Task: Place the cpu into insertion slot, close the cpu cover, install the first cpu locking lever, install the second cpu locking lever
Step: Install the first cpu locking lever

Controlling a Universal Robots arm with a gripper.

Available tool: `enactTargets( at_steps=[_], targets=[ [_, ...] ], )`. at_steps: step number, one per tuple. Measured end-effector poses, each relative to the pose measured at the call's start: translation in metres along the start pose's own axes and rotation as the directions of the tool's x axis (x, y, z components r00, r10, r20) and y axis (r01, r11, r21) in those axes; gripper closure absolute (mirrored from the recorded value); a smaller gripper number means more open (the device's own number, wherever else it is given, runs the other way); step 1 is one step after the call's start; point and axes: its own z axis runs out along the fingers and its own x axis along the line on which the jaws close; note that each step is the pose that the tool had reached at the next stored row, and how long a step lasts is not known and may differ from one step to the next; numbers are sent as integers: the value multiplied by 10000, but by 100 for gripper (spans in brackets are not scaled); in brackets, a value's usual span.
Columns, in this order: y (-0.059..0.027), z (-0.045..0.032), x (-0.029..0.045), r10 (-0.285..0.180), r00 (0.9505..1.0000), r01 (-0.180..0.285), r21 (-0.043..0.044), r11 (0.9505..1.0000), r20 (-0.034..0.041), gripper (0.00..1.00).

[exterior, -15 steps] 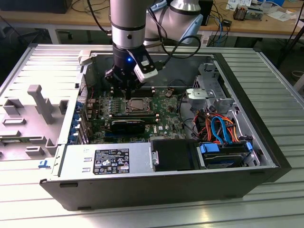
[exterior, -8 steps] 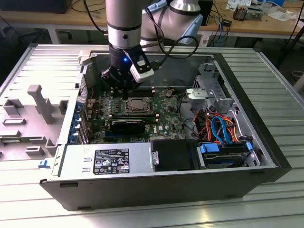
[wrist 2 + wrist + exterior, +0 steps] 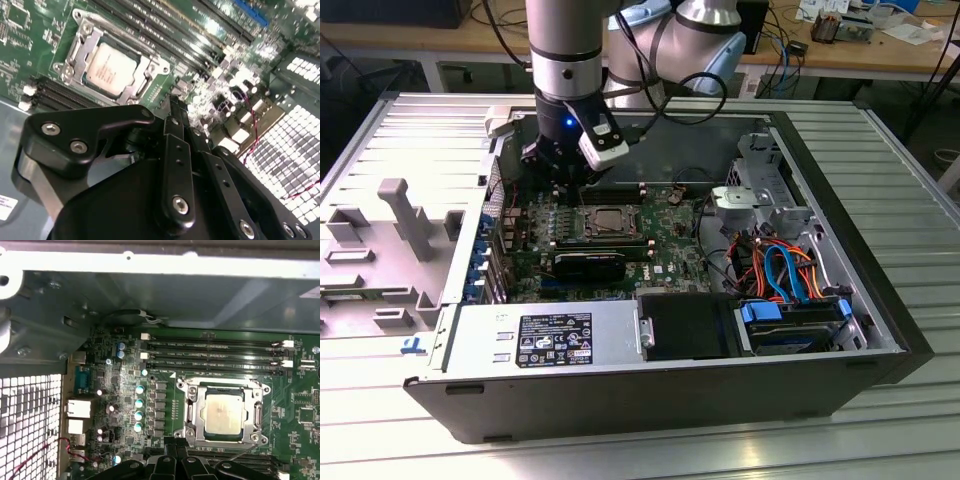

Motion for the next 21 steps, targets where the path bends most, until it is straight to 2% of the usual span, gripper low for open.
enactTargets(
  at_steps=[1, 4, 8, 10, 11, 12, 14, 16, 19, 21],
  targets=[
    [34, 0, 19, 1, 10000, -1, -1, 10000, 0, 89],
    [228, 0, 98, 0, 10000, 0, -10, 10000, 3, 89],
    [338, 0, 131, 0, 10000, 0, -35, 10000, 4, 89],
    [398, 9, 132, -4, 10000, 4, -196, 9998, 13, 89],
    [422, 25, 130, -8, 10000, 9, -348, 9994, 22, 89],
    [435, 36, 122, -36, 10000, 37, -347, 9994, 21, 89],
    [441, 46, 79, -80, 10000, 80, -346, 9994, 21, 89],
    [435, 47, -31, -85, 10000, 85, -348, 9994, 1, 89],
    [428, 46, -141, -86, 10000, 85, -351, 9993, -40, 89],
    [426, 48, -183, -86, 9999, 84, -352, 9993, -59, 89]
  ],
)
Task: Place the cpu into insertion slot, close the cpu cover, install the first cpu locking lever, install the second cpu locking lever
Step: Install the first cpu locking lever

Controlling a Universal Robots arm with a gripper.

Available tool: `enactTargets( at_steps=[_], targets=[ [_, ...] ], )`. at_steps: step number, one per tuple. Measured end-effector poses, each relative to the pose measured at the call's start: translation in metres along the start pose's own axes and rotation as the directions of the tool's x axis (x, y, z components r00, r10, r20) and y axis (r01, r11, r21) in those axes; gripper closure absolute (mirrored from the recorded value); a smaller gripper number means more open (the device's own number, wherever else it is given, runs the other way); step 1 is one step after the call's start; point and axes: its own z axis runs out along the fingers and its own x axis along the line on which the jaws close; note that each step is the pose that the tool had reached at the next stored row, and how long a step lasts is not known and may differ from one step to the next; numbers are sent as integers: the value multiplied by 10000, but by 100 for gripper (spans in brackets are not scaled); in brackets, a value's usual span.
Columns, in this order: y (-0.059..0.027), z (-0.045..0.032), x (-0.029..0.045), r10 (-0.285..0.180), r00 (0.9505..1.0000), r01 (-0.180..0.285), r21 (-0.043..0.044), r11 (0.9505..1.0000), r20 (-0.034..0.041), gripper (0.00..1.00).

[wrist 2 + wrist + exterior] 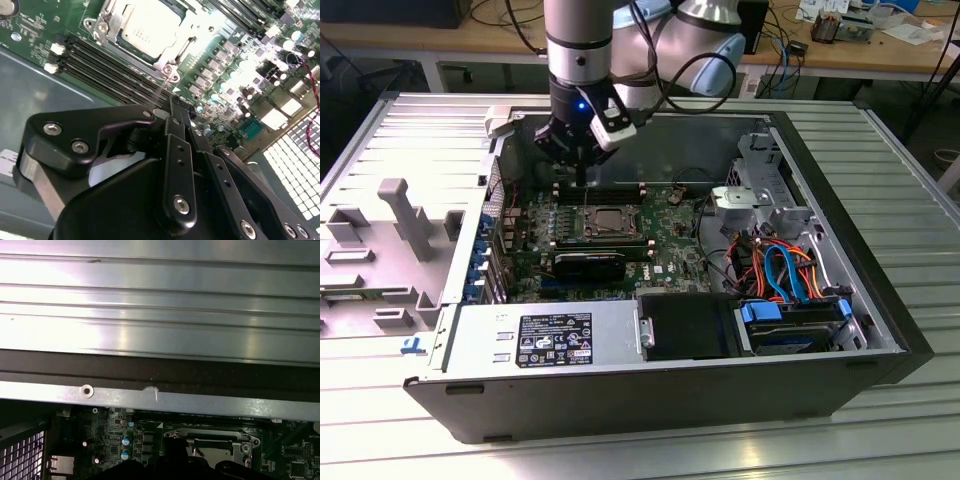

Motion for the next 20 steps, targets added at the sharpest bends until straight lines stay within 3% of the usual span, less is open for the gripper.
enactTargets(
  at_steps=[5, 20],
  targets=[
    [0, 7, -8, 0, 10000, 0, -1, 10000, -2, 89],
    [-5, 177, -13, -3, 10000, 3, -1, 10000, -2, 89]
  ],
)
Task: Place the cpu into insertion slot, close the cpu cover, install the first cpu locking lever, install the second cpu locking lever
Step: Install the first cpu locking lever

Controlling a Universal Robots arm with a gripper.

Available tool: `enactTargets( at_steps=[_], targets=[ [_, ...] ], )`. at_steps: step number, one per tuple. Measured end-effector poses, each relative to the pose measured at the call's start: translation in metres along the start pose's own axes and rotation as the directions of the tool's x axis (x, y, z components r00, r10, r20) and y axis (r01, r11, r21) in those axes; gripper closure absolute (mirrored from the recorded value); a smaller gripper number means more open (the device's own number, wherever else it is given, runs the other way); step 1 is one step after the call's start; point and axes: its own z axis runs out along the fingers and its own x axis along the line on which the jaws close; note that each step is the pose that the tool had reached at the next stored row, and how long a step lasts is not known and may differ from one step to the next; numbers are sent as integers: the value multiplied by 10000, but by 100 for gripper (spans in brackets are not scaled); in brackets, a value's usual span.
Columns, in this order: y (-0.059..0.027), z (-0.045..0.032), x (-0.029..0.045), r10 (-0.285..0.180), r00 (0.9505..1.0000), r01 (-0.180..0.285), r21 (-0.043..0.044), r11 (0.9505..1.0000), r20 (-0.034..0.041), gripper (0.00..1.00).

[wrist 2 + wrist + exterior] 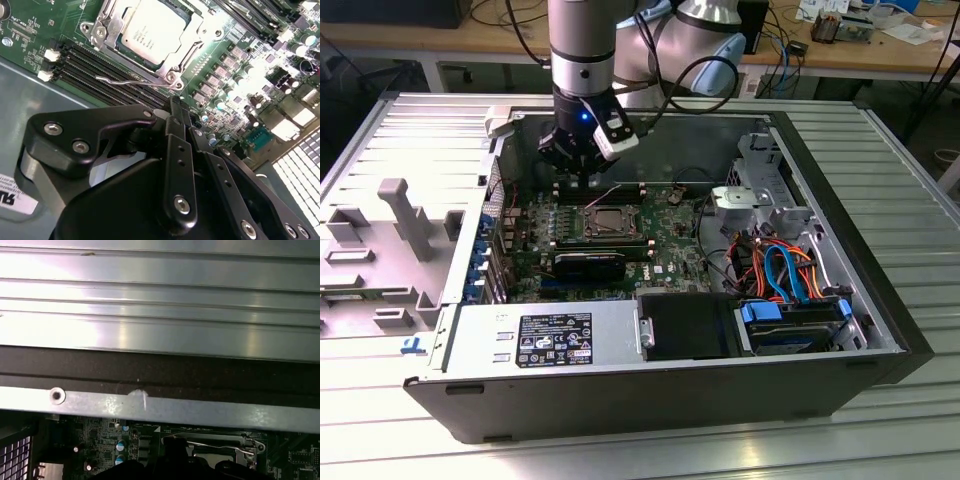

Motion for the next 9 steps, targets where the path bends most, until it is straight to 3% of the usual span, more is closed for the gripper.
enactTargets(
  at_steps=[9],
  targets=[
    [-2, 68, -2, 0, 10000, 0, -14, 10000, 1, 89]
  ],
)
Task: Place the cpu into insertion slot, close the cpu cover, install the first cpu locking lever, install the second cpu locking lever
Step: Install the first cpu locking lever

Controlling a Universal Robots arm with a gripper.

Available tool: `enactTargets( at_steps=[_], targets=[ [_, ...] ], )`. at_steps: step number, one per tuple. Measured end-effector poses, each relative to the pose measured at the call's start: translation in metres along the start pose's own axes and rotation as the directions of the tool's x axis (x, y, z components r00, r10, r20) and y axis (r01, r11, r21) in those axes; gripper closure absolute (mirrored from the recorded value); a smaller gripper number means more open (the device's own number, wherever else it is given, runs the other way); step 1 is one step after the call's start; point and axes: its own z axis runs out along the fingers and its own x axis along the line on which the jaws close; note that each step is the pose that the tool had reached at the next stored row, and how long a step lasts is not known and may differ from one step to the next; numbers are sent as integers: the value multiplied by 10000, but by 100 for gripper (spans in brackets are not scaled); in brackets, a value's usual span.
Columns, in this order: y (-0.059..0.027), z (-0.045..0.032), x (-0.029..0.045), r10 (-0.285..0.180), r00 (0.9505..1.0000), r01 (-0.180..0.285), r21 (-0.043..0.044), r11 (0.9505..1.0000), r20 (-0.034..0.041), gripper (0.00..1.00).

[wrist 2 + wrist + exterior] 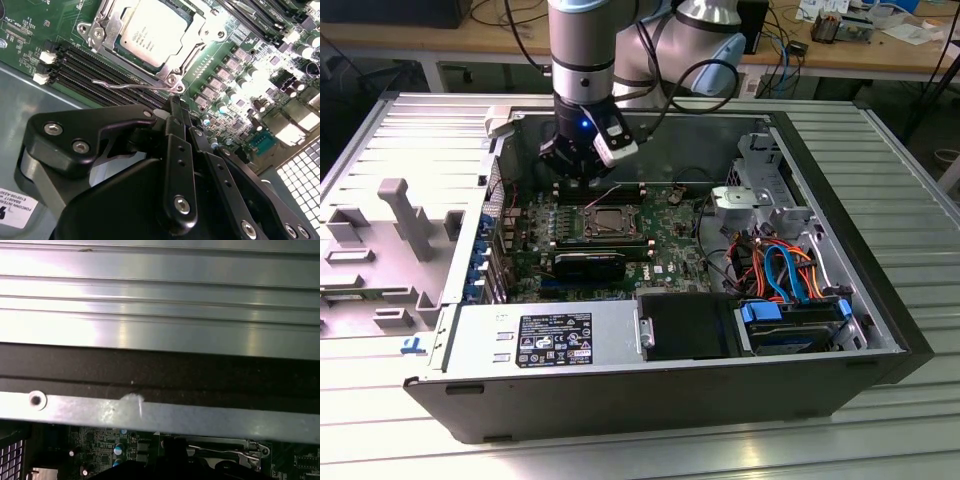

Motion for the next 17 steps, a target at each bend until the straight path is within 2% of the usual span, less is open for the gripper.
enactTargets(
  at_steps=[8, 17],
  targets=[
    [-1, 63, -2, -13, 10000, 13, -19, 10000, 1, 89],
    [-4, 180, -29, -468, 9989, 468, -5, 9989, -10, 89]
  ],
)
